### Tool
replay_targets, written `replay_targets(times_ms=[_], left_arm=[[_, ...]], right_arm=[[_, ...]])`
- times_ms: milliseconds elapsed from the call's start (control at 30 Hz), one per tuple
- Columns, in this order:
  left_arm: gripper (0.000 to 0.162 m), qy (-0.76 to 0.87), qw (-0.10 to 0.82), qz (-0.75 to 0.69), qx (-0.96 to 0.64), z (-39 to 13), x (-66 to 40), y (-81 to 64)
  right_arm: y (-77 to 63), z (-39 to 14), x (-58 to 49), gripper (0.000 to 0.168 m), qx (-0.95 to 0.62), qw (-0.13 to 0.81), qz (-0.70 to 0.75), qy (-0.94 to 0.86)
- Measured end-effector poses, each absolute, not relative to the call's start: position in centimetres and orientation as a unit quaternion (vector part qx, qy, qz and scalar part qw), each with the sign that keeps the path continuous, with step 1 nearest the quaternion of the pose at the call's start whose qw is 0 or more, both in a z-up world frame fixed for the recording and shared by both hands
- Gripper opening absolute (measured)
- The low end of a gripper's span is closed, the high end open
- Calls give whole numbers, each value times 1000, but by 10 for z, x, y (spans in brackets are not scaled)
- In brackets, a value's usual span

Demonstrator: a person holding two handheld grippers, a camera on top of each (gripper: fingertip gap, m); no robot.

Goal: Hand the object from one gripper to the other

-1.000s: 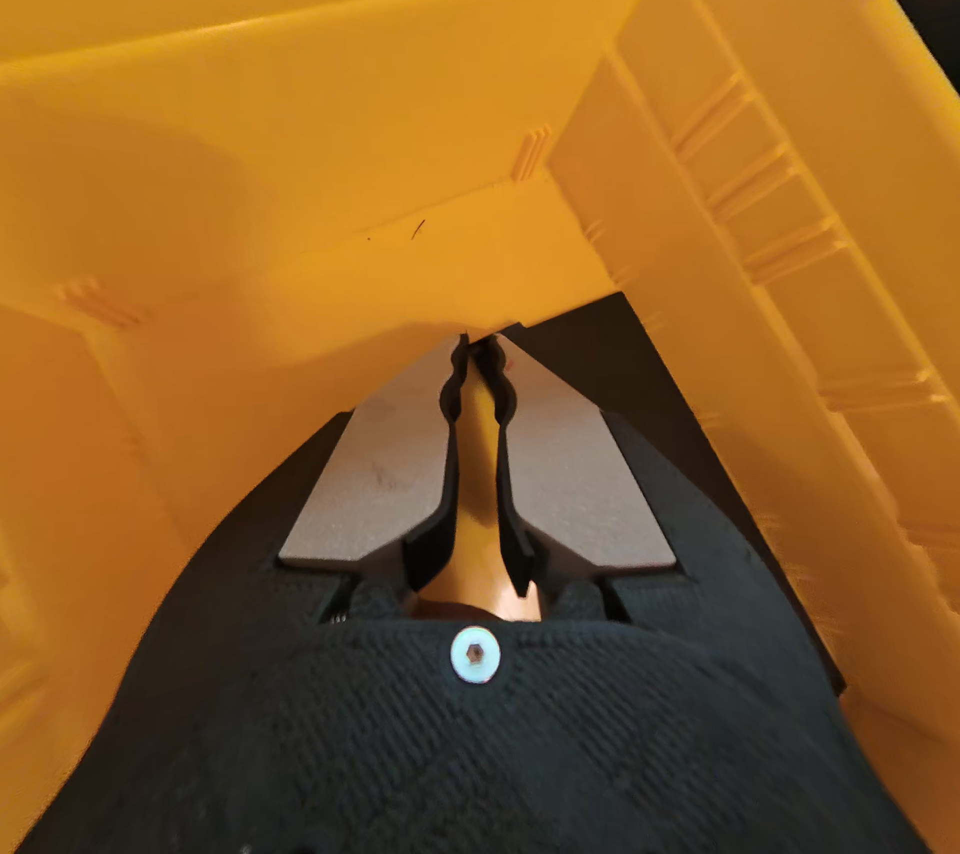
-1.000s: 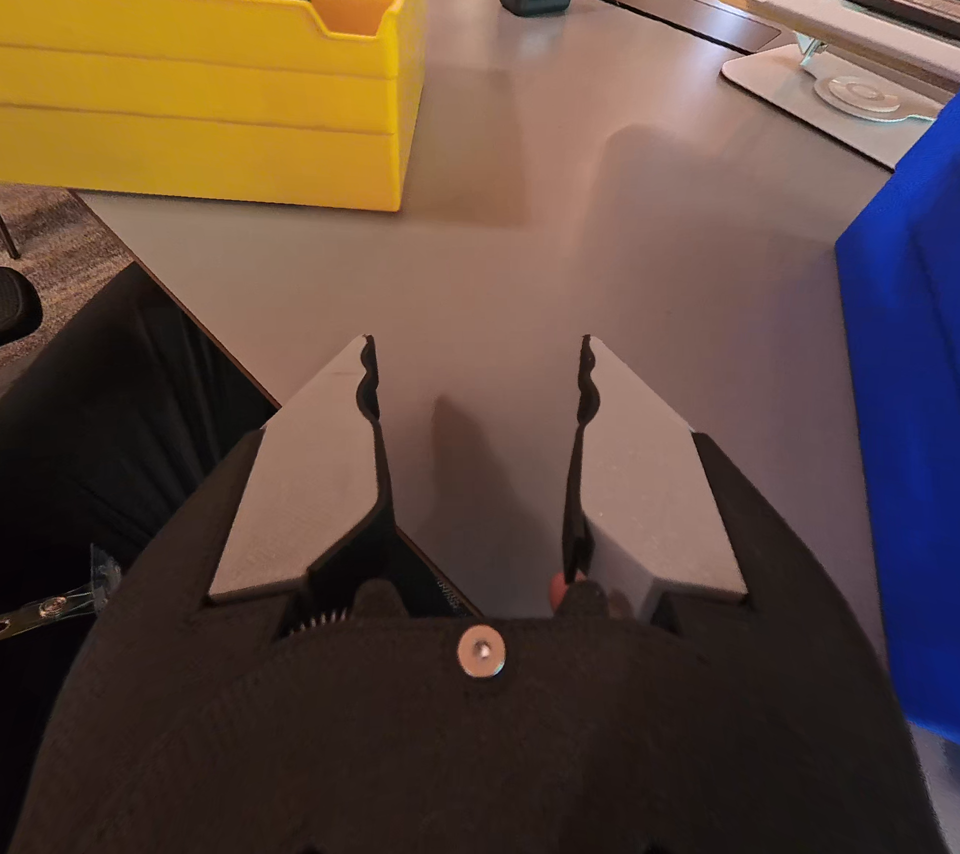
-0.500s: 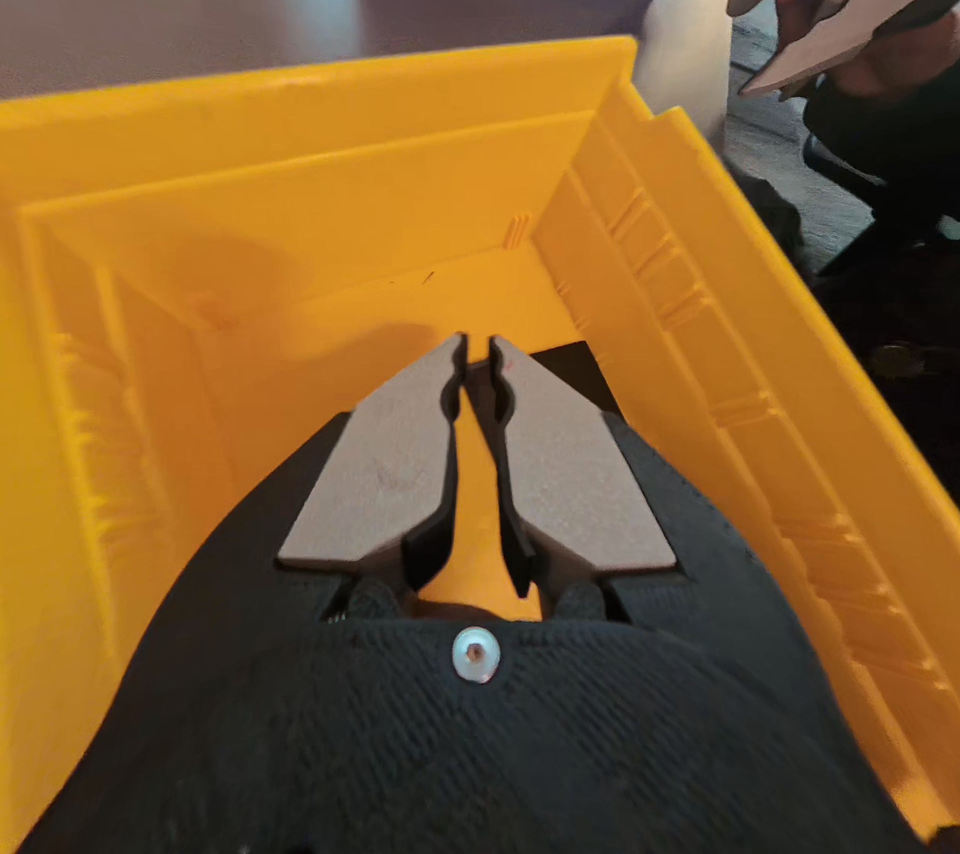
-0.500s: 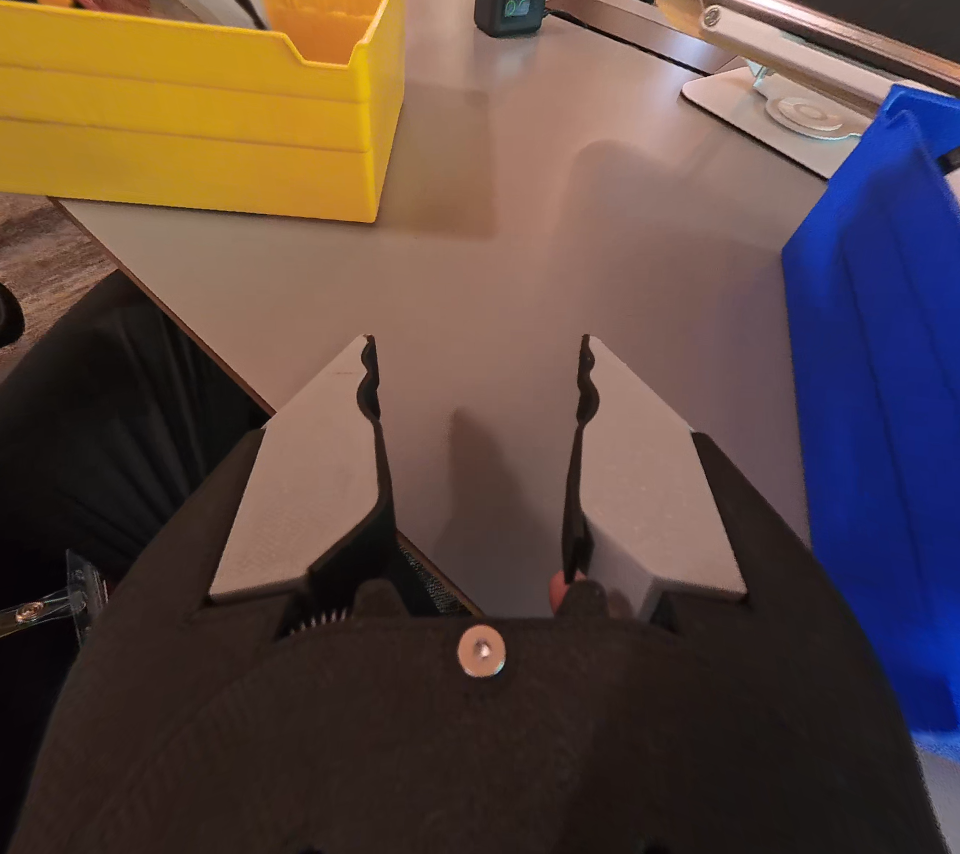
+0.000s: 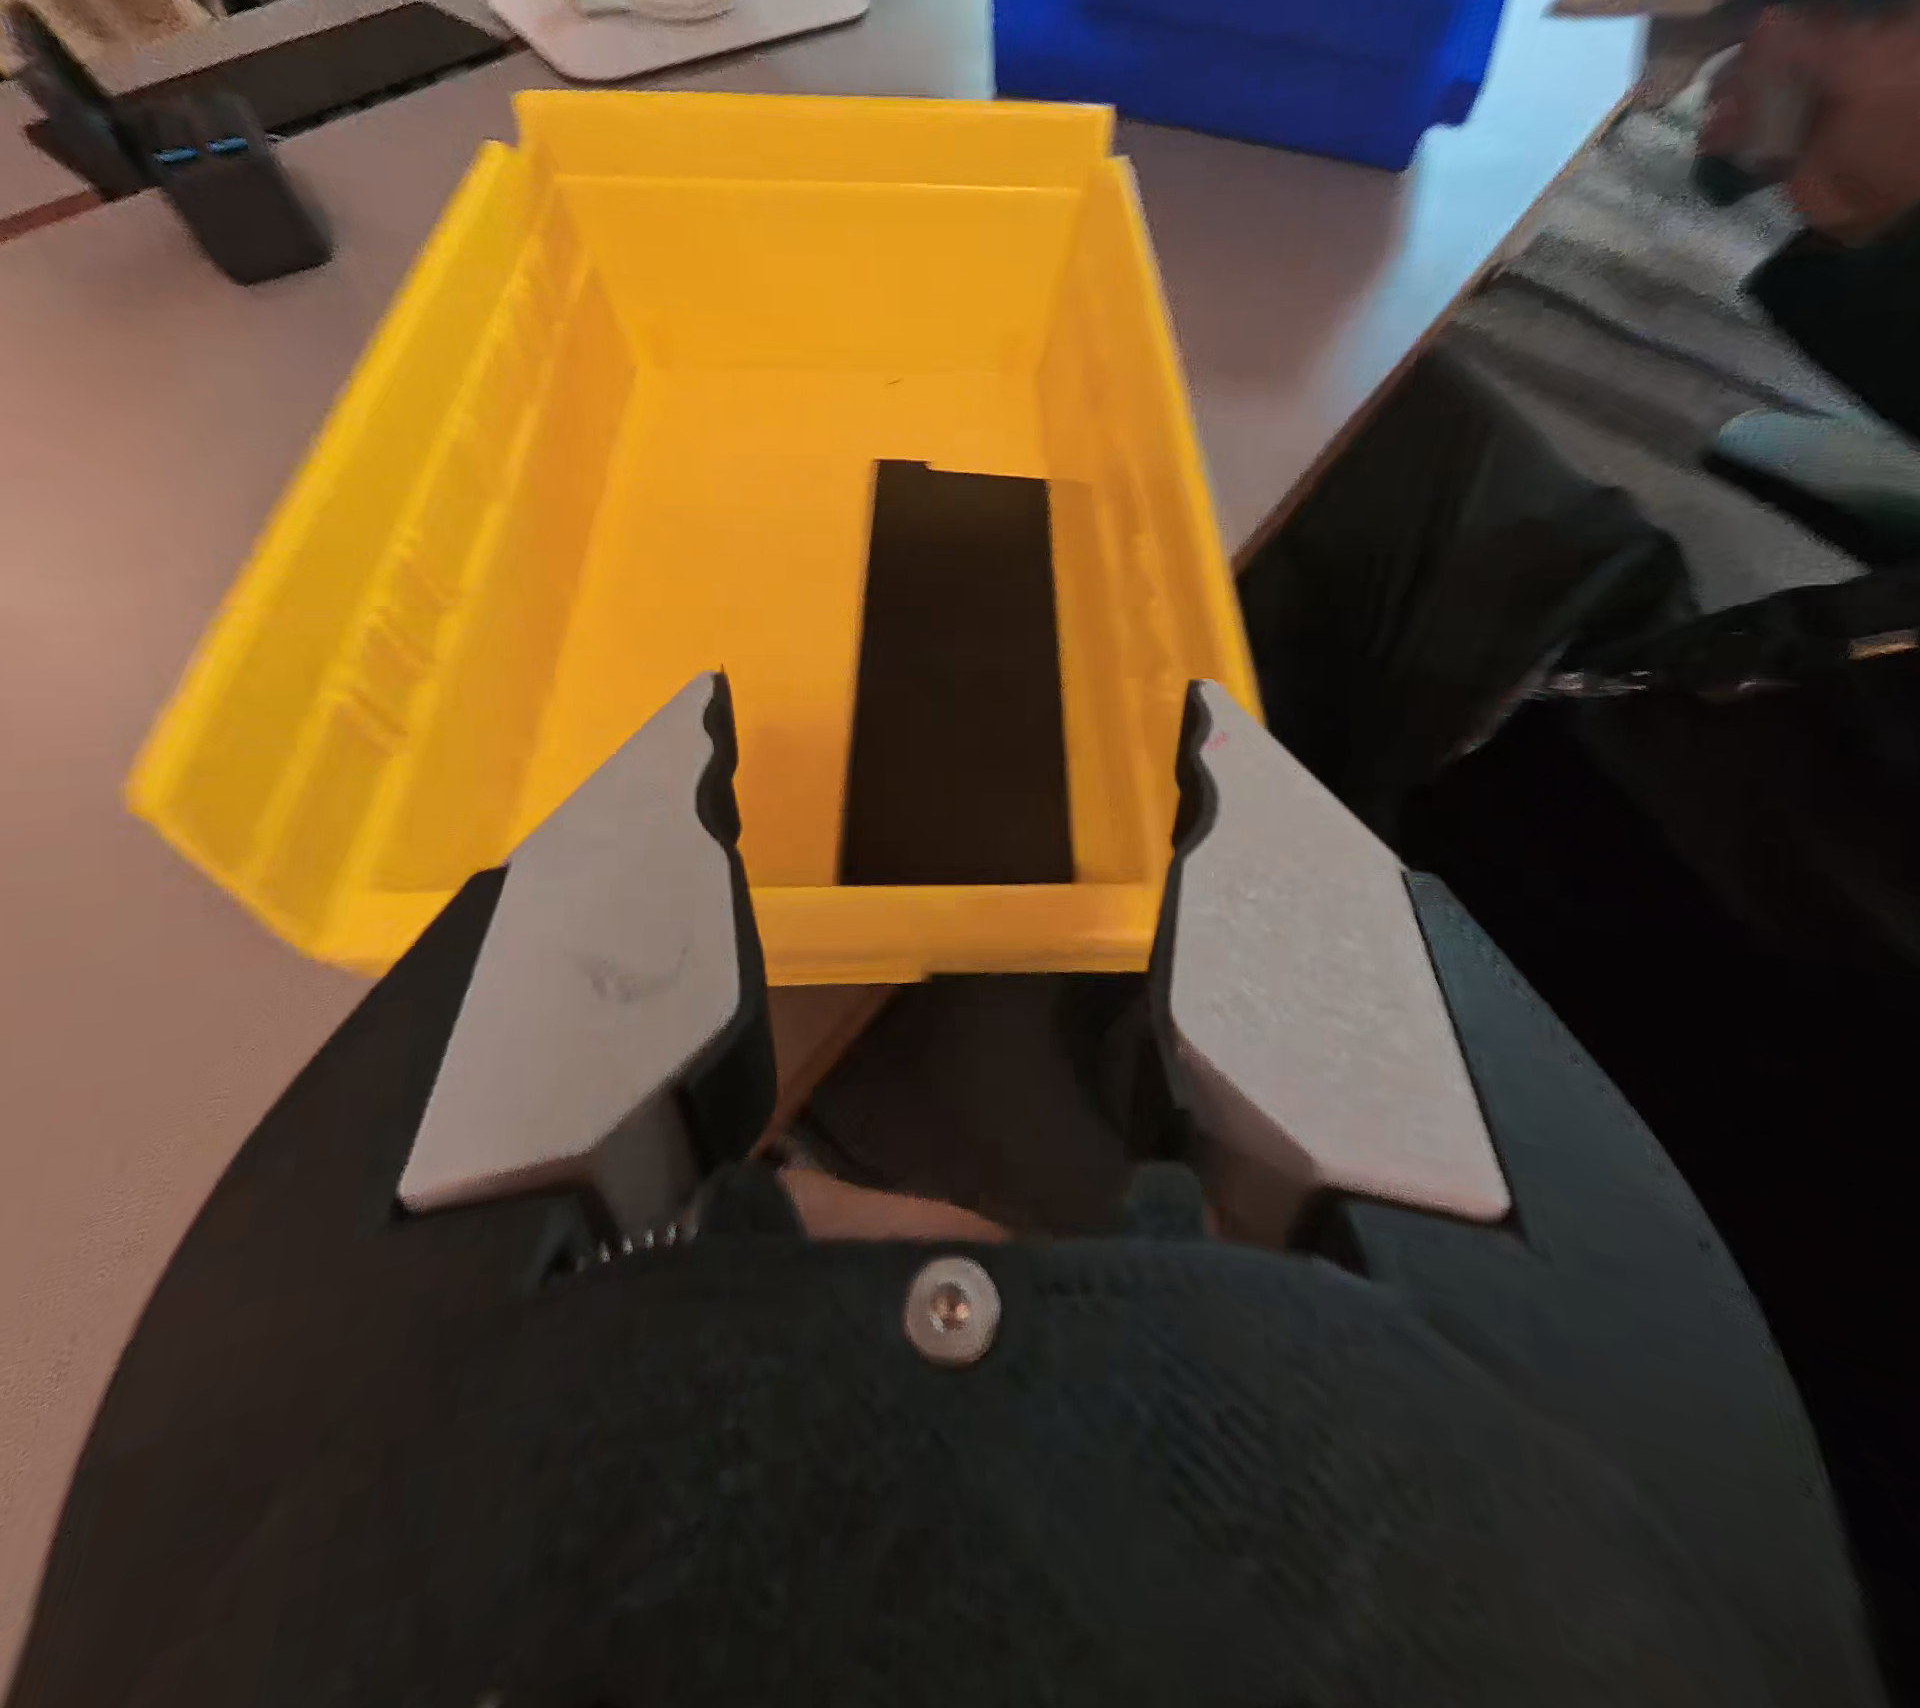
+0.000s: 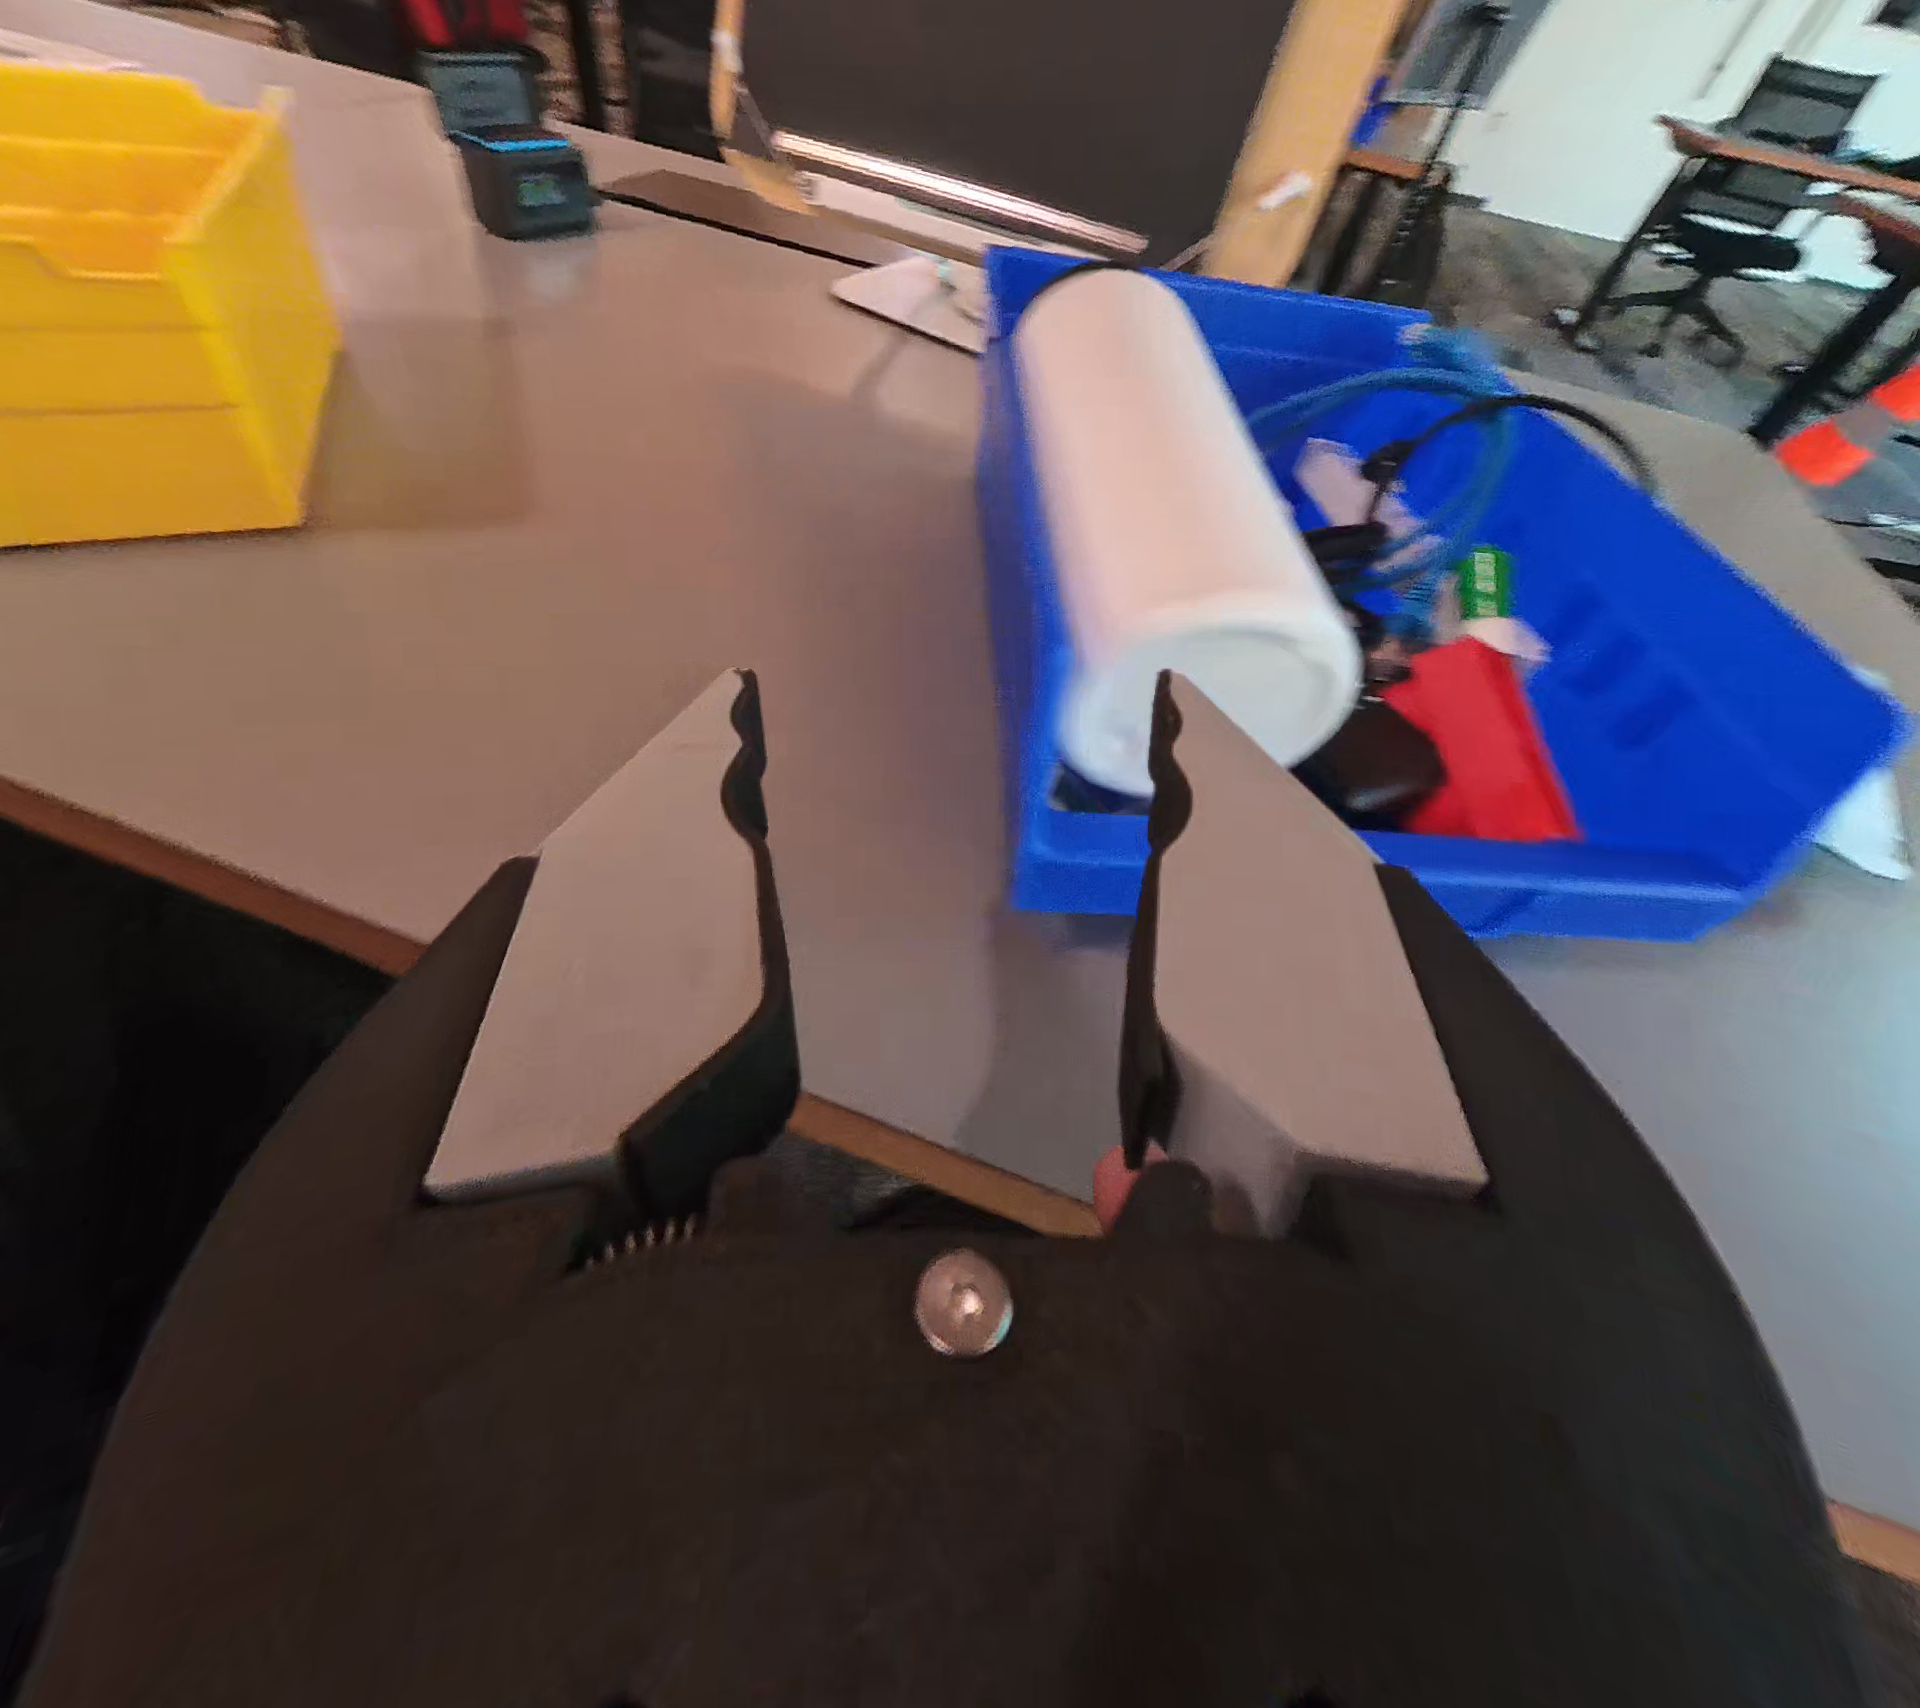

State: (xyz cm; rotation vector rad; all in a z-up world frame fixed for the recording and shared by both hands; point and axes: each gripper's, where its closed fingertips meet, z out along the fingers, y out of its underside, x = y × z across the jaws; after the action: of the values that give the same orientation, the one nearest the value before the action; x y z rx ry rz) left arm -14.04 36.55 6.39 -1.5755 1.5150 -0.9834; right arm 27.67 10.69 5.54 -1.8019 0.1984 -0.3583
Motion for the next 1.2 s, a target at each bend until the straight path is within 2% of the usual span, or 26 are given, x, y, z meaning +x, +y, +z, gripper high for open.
replay_targets(times_ms=[167, 200, 267, 300, 333, 400, 433, 467, 500, 533, 567, 833, 1000, 1200], left_arm=[[77, 572, 376, -375, -625, 27, -120, 335], [70, 570, 369, -376, -631, 20, -113, 332], [74, 553, 390, -367, -638, 16, -103, 335], [69, 545, 398, -366, -640, 16, -100, 335], [60, 544, 409, -360, -638, 16, -98, 336], [23, 545, 454, -331, -622, 21, -94, 340], [9, 554, 463, -303, -622, 19, -91, 342], [10, 551, 468, -283, -630, 18, -88, 346], [4, 554, 454, -304, -628, 20, -82, 340], [3, 549, 450, -311, -632, 22, -77, 340], [3, 548, 468, -293, -629, 25, -74, 346], [2, 506, 550, -224, -626, 57, -84, 379], [2, 449, 594, -237, -624, 95, -120, 399], [2, 418, 655, -168, -606, 131, -164, 413]], right_arm=[[118, 33, 315, 60, -805, 562, -163, 95], [124, 30, 319, 60, -807, 560, -159, 96], [134, 21, 325, 59, -814, 551, -149, 101], [137, 17, 325, 59, -819, 547, -140, 105], [140, 14, 325, 54, -820, 546, -135, 107], [142, 5, 328, 23, -826, 534, -147, 103], [143, 3, 331, 22, -827, 531, -159, 91], [144, 3, 331, 21, -828, 530, -167, 79], [145, 3, 330, 18, -831, 526, -166, 71], [146, 3, 325, 4, -837, 521, -161, 57], [148, 2, 321, 1, -841, 515, -163, 47], [170, 3, 275, 6, -849, 496, -182, 34], [201, 4, 213, 12, -865, 472, -172, 20], [255, 6, 116, 19, -874, 472, -110, -22]])
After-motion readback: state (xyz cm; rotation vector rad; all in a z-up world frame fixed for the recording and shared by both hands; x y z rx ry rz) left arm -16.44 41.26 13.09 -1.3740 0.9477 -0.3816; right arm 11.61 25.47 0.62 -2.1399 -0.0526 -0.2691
